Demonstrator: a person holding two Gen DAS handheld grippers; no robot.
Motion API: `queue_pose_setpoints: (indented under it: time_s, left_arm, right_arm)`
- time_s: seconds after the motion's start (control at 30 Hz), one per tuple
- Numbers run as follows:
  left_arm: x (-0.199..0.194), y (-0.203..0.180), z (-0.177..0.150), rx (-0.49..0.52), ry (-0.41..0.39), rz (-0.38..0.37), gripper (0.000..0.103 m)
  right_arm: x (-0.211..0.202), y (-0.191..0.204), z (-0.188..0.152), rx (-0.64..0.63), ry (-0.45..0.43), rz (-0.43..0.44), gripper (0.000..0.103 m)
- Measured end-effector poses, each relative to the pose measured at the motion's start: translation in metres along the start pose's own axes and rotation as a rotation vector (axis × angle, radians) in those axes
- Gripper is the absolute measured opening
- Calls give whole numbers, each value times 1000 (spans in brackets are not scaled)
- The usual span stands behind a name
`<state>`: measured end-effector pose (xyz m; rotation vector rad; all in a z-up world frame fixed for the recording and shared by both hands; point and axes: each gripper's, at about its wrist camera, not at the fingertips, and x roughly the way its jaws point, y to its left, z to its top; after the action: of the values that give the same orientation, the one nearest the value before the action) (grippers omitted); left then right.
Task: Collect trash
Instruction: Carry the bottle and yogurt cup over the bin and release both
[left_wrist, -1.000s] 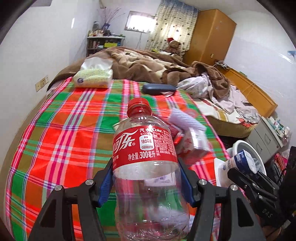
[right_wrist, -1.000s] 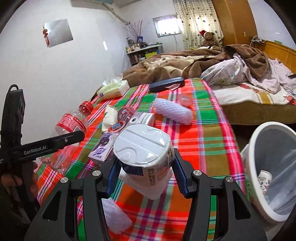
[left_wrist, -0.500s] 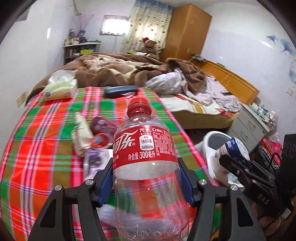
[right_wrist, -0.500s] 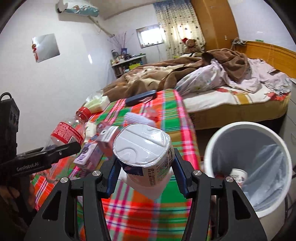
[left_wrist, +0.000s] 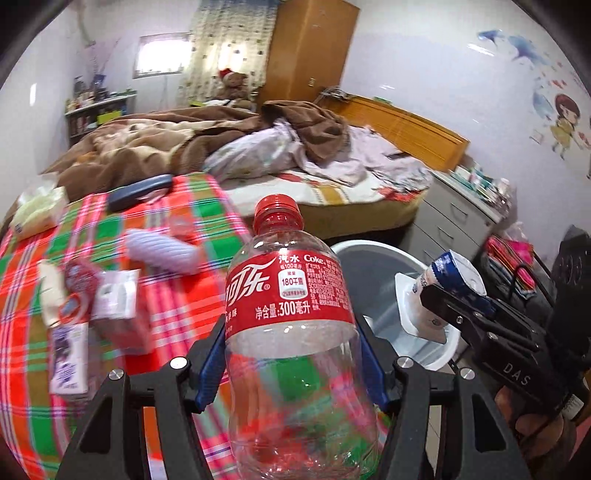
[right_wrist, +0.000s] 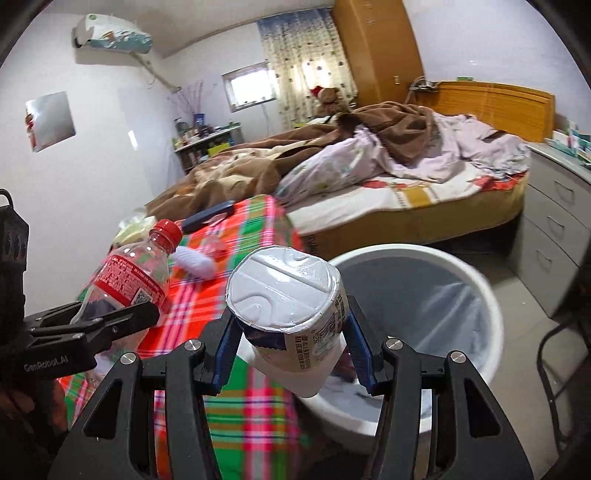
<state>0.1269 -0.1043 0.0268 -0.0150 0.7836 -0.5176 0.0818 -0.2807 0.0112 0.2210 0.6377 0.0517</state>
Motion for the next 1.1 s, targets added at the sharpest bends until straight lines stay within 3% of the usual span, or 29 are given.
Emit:
queue_pose_setpoints:
  time_s: [0.3, 0.57, 0.77, 1.1]
  left_arm:
    - [46, -54, 9, 84, 59, -70, 63]
    - [91, -75, 17, 104, 120, -103, 63]
    - [114, -82, 18, 100, 164, -129, 64]
    - [120, -78, 21, 79, 150, -145, 68]
  right_arm:
    - [8, -45, 5, 47, 34, -84, 54]
    - [19, -71, 0, 73, 96, -131, 54]
    - [28, -85, -6, 76, 148, -164, 54]
    - [31, -94, -10, 83, 175, -181, 55]
